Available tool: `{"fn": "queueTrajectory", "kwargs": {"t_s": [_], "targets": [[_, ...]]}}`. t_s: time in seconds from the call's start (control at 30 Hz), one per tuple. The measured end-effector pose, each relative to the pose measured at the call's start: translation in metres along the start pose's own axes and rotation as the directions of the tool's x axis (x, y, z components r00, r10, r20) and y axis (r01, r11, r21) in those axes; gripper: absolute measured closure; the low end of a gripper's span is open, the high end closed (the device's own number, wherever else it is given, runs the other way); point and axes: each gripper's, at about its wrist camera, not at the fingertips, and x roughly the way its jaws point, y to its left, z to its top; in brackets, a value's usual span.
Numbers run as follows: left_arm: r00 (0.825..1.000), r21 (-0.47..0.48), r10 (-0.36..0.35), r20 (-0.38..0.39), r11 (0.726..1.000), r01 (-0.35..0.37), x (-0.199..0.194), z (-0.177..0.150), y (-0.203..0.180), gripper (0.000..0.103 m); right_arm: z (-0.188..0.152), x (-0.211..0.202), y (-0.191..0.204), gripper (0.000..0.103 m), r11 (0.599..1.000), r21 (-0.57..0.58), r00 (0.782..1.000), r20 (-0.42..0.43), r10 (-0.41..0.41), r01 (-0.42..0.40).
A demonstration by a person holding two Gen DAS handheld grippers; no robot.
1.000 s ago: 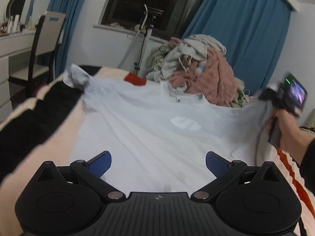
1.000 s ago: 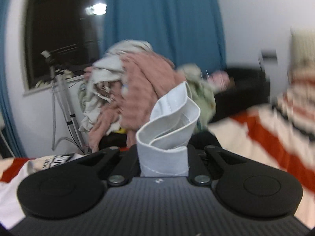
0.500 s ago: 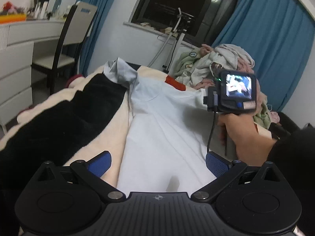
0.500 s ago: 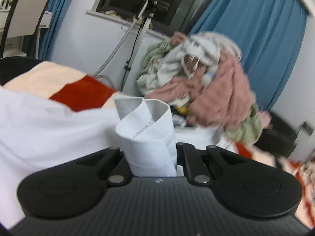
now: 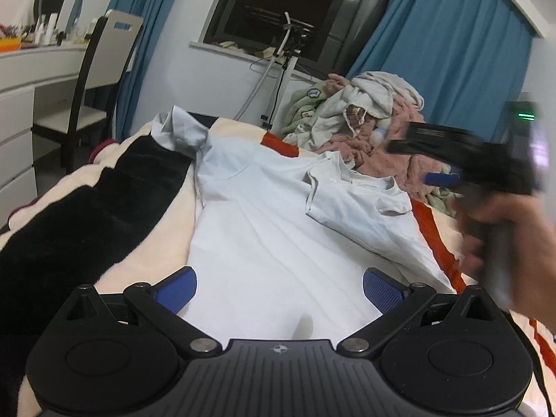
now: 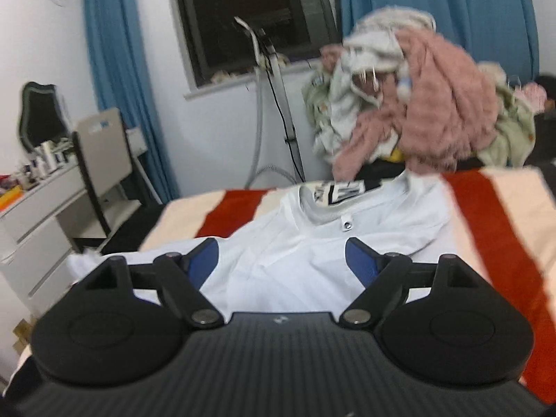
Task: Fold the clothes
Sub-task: 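Lay the lifted side over the T-shirt body and open the right gripper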
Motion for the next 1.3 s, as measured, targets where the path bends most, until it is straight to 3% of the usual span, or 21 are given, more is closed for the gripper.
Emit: {"fn": "queueTrajectory", "kwargs": {"t_s": [0.17,0.3,0.5,0.7,1.3], "targets": [[1.0,0.051,0.009,0.021,0.999,-0.01,-0.011,-0.001,-0.011,0.0,-0.018,-0.111,-0.011,0.022,1.0,0.006,0.999,0.053,0.005,-0.006],[0.999,0.059,-0.026,0.033,0.998,0.024,-0.029,-0.002,-0.022,0.0,-0.049,-0.2,-0.023,0.022,0.998,0.053,0.997,0.073,0.017,-0.021],[0.998,0.108,-0.061,0.004,0.992,0.06,-0.064,-0.016,-0.047,0.0,-0.104,-0.282,-0.025,0.022,0.996,0.052,0.992,0.1,-0.072,0.067],[0.996,0.125,-0.094,-0.002,0.988,0.094,-0.094,-0.035,-0.069,0.0,-0.142,-0.306,-0.021,0.022,0.993,0.008,0.991,0.067,-0.119,0.119],[0.998,0.256,-0.036,-0.052,0.965,0.048,-0.095,-0.068,-0.097,0.001,-0.127,-0.328,-0.05,0.022,0.985,0.05,0.974,0.149,-0.17,0.164]]}}
